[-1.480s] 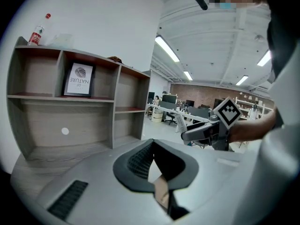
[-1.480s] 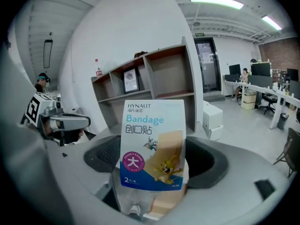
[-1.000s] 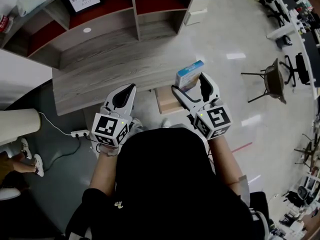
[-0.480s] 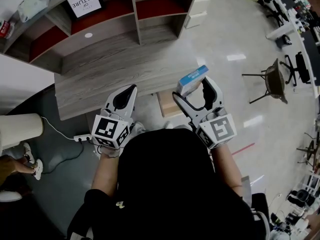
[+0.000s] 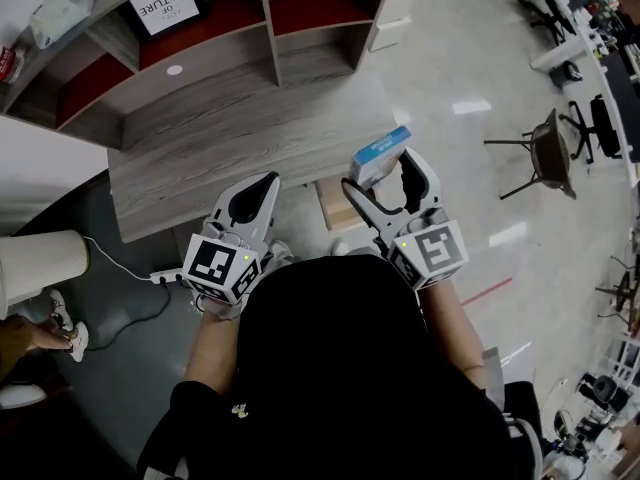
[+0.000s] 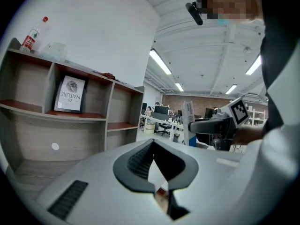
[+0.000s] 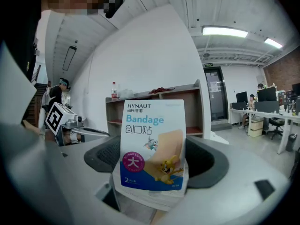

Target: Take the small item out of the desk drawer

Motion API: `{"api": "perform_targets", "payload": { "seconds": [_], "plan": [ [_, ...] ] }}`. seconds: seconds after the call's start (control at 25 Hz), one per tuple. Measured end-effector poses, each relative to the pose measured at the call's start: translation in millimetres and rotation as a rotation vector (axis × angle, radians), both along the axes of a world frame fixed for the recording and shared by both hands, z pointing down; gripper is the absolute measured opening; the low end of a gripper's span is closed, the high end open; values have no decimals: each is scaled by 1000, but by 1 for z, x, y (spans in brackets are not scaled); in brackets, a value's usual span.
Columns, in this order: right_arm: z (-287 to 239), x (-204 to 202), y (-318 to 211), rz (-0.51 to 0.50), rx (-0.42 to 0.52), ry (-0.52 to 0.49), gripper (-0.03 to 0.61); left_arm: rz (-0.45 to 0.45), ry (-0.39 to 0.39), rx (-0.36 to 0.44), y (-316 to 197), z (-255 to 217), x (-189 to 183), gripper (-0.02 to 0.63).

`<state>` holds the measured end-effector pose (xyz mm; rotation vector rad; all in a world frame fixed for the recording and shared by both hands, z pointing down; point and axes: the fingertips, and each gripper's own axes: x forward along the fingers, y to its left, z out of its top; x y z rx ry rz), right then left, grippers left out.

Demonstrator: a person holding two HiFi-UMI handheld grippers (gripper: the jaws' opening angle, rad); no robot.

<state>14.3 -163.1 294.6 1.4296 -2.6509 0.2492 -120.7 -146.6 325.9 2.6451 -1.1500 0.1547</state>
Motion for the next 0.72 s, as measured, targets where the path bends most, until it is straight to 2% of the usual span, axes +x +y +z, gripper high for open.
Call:
{"api": "perform_targets", "payload": {
  "seconds": [0.4,0.72],
  "plan": [
    [11,6,-4,38,-37,-17,426,21,5,-11,5,2,3,8],
    [18,8,-5,23,-30,6,426,30,0,-10,5,2,5,8]
  ]
}}
